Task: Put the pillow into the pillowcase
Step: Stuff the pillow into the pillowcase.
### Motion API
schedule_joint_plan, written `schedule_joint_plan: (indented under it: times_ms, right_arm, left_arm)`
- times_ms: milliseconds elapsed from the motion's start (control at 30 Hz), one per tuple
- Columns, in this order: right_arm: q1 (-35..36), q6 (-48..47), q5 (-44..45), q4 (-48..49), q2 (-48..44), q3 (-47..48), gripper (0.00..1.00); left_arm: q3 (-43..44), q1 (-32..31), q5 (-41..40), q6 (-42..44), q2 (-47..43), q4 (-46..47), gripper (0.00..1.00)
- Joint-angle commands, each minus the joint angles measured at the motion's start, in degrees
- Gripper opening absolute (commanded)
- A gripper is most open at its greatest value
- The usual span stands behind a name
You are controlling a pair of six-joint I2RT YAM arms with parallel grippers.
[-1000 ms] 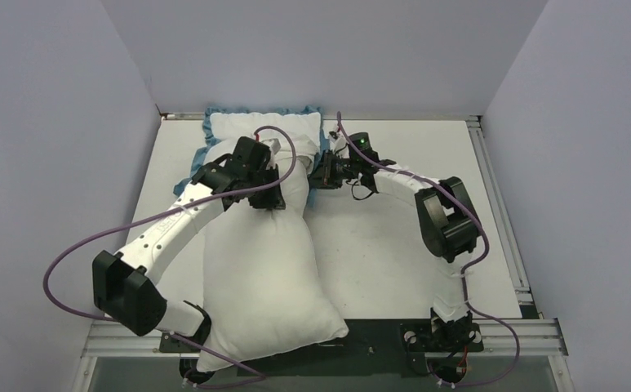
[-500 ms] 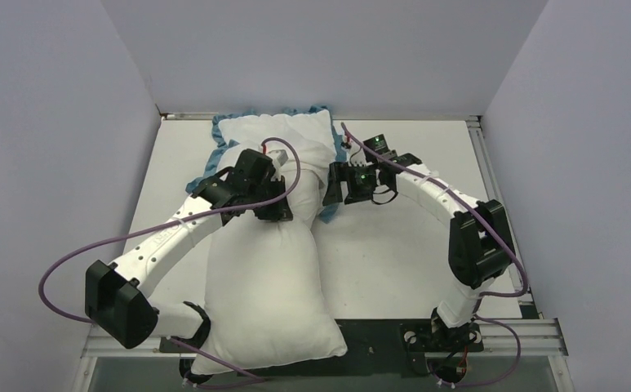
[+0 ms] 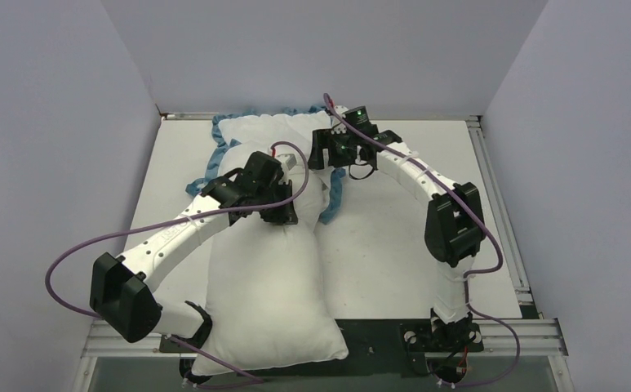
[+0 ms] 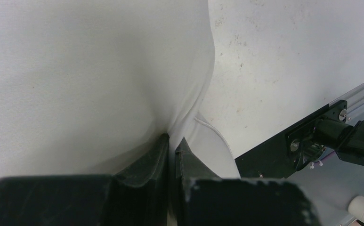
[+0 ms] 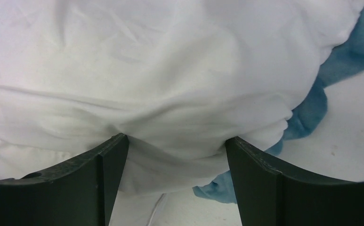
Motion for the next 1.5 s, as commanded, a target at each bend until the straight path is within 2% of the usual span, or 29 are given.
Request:
schedule_joint_plan:
  times_ms: [0,200,333,533,700,833,967,1033,1167,1200,1367,1467]
  right_arm:
    - [2.15,-0.31,0.76,-0.87,1.12,3.56,0.73]
    - [1.90,0.25,3.62,-2.58,-5.78,-3.05,0.90]
    - [0.31,2.19,3.18,-2.67,-9.53,-7.18,0.95]
    - [-2.51,3.55,1.81,-1.31,-11.49,-13.57,0.85]
    - [-0.52,0.07,5.97,0.00,-9.69,-15.71,0.82]
    - [3.19,-2.78,11.82,0.08,-5.24,-12.89,0.86]
    - [6.61,-4.66,17.45,-2.03,0.70,-5.35,0.84]
    - [8.13,-4.65,21.93,-4.18,3.95,-1.12,0.77]
    - [8.01,-4.12,29.64,-6.49,6.83,2.75,0.51]
    - [7.62,-3.78,30.79,-6.68,6.95,2.76,0.40]
    - [6.49,-4.36,30.34,-6.26,6.02,2.05,0.06]
    - [6.50,-4.99,29.71,-6.63,3.86,0.37,0.05]
  left_arm:
    - [1.75,-0.54,-0.02,0.79,0.33,-4.05,0.00]
    - [3.20,-0.53,-0.66,0.69,1.58,-3.79,0.00]
    - [3.15,-0.55,-0.92,0.83,1.57,-3.85,0.00]
    - [2.80,-0.56,-1.36,0.69,1.11,-3.94,0.00]
    - [2.77,-0.56,-1.46,0.16,0.92,-3.55,0.00]
    - [2.89,-0.56,-1.24,-0.16,1.17,-3.11,0.00]
    - [2.76,-0.55,-1.18,-0.41,0.96,-3.02,0.00]
    - [2.60,-0.56,-1.30,-0.61,0.57,-2.90,0.00]
    - [2.92,-0.47,-1.64,-0.71,0.07,-2.80,0.00]
    - [3.04,-0.47,-1.83,-0.69,0.04,-2.74,0.00]
    - [3.60,-0.32,-2.10,-0.44,0.29,-2.20,0.00]
    - [3.80,0.07,-2.63,-0.43,0.43,-2.18,0.00]
